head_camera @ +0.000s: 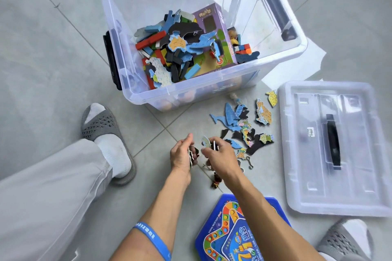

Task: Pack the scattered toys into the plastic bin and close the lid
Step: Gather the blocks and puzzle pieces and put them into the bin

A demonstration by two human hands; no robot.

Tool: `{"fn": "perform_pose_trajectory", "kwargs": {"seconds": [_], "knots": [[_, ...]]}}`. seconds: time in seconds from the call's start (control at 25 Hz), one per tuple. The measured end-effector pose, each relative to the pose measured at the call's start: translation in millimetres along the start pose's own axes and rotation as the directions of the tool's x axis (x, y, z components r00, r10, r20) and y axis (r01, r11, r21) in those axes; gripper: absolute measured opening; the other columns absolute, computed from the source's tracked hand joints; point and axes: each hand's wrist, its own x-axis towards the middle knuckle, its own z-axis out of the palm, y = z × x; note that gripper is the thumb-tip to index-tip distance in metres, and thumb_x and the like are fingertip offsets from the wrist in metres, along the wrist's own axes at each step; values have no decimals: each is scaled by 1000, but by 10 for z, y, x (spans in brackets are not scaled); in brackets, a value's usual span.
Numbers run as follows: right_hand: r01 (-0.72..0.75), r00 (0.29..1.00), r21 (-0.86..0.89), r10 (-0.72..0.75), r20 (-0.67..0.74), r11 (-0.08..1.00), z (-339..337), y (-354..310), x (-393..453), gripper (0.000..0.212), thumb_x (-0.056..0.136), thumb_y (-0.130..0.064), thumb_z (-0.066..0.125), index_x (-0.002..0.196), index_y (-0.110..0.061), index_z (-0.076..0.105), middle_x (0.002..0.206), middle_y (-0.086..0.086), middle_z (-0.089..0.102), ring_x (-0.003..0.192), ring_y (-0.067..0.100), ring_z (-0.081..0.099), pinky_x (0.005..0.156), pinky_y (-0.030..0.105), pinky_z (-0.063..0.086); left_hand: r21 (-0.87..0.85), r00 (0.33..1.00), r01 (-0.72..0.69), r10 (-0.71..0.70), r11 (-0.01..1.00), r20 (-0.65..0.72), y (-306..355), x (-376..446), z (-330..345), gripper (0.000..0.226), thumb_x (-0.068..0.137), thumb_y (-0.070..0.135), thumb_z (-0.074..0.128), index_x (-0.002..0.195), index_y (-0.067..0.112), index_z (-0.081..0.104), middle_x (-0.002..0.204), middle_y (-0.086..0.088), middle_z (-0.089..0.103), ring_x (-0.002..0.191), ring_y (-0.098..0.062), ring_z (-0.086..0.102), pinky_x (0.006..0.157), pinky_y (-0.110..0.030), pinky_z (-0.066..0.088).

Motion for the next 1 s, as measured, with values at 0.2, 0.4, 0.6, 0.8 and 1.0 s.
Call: {"fn": "perform_pose_trajectory", "kwargs": {"seconds": [0.2, 0.4, 0.6, 0.8, 1.0], "knots": [[-228, 974, 602, 180, 140, 765, -422, 131, -289, 27, 81, 4, 41, 97, -4, 61, 76, 11, 57, 56, 23, 58, 51, 31, 49, 866, 902, -259, 427, 428, 59, -23, 13, -165, 28, 72, 31, 75, 95, 21, 62, 93, -1, 62, 83, -24, 58, 69, -29, 43], [-273, 961, 693, 216, 170, 668, -550, 266, -307, 13, 90, -19, 57, 81, -10, 60, 68, 6, 55, 59, 21, 57, 55, 33, 54, 918, 838, -377, 468, 123, 281, -238, 155, -139, 42, 78, 28, 74, 112, 17, 53, 114, -4, 56, 100, -27, 59, 81, -32, 44], [-288, 956, 878, 166, 241, 382, -551, 141, -311, 14, 87, -24, 59, 91, -11, 63, 82, 10, 61, 66, 24, 59, 64, 36, 52, 826, 967, -145, 253, 545, 3, -155, 38, -105, 9, 78, 12, 52, 80, 8, 60, 77, -9, 65, 54, -18, 66, 53, -25, 52], [-234, 963, 929, 200, 181, 288, -618, 16, -542, 27, 95, -33, 52, 101, -10, 65, 87, 14, 69, 82, 34, 71, 84, 44, 55, -19, 967, 240, -238, 970, 92, -164, -587, 63, 18, 77, -4, 42, 72, 1, 58, 69, -17, 62, 53, -23, 61, 50, -29, 54], [-202, 967, 925, 212, 138, 321, -650, -679, -815, 28, 97, -34, 46, 89, -10, 56, 86, 14, 59, 75, 29, 61, 74, 40, 52, -215, 956, 234, -184, 948, 230, 652, -1271, 317, 6, 88, 7, 51, 83, 6, 53, 66, -10, 57, 56, -18, 55, 43, -19, 44]]}}
